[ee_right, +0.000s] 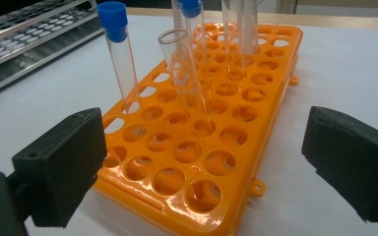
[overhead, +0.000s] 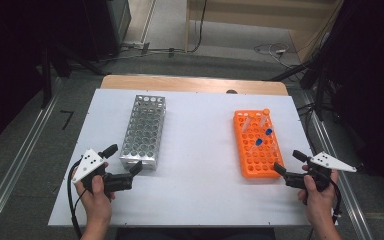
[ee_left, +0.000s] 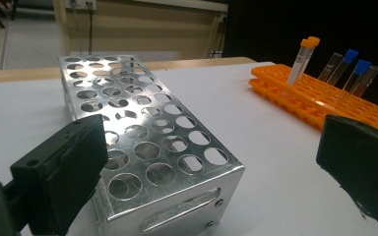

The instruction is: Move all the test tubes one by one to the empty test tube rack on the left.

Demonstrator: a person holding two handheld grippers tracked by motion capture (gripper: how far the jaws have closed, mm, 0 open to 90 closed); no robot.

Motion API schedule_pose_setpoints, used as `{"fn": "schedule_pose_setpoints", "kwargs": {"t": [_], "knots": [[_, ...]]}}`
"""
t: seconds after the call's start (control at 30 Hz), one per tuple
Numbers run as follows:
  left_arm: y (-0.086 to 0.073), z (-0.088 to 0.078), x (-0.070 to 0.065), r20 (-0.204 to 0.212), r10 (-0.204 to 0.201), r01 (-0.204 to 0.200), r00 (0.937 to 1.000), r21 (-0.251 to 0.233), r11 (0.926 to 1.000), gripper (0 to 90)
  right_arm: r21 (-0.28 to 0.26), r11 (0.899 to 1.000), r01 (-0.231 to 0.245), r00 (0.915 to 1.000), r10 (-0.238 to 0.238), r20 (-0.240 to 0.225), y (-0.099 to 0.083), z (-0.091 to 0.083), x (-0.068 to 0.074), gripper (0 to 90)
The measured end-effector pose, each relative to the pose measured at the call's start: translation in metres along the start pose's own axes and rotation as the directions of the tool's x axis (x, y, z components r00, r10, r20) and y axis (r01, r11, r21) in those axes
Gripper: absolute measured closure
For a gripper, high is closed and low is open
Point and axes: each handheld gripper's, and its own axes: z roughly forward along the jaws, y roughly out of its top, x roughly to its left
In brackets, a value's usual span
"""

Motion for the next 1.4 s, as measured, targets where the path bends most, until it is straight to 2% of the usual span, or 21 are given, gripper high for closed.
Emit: {"fn": "schedule_pose_setpoints", "kwargs": {"t": [0.2,0.3,0.47,0.57,0.7,0.87,0.97,1.0,1.4], "knots": [[0.0,0.001,-0.003,0.019,0.004,-0.004,0.9998,0.004,1.0,0.0,-0.008,1.0,-0.003,1.0,0.003,0.008,0.005,0.001,0.002,5.0],[0.0,0.003,-0.004,0.031,0.001,-0.002,0.9995,0.009,1.0,0.0,-0.026,0.999,-0.022,0.9994,0.022,0.028,0.009,0.004,0.003,15.7],[-0.001,0.006,-0.007,0.048,0.007,-0.008,0.9988,0.024,0.9997,0.0,-0.01,0.999,-0.048,0.9981,0.048,0.038,0.009,0.013,0.002,33.7],[0.0,0.008,-0.009,0.058,0.005,-0.006,0.9983,0.023,0.9997,0.0,0.001,0.999,-0.036,0.9989,0.036,0.031,0.008,0.019,0.001,41.3],[-0.001,0.01,-0.011,0.068,0.001,-0.003,0.9977,0.029,0.9996,0.0,0.019,0.999,-0.031,0.9995,0.031,-0.01,0.006,0.026,0.001,50.5],[-0.001,0.012,-0.014,0.077,0.004,-0.007,0.997,0.036,0.9993,0.0,0.036,0.999,-0.006,0.9999,0.006,-0.011,0.005,0.038,0.005,57.2],[-0.001,0.013,-0.017,0.084,0.011,-0.014,0.9964,0.037,0.9992,0.0,0.058,0.998,0.041,0.9987,-0.043,0.029,0.004,0.046,0.011,59.8],[-0.001,0.013,-0.018,0.087,0.01,-0.014,0.9962,0.038,0.9992,0.0,0.063,0.997,0.04,0.9981,-0.043,0.045,0.004,0.047,0.012,60.8],[-0.001,0.013,-0.021,0.095,0.015,-0.019,0.9953,0.041,0.999,0.0,0.038,0.999,0.025,0.9986,-0.026,0.046,-0.001,0.043,0.007,72.5]]}}
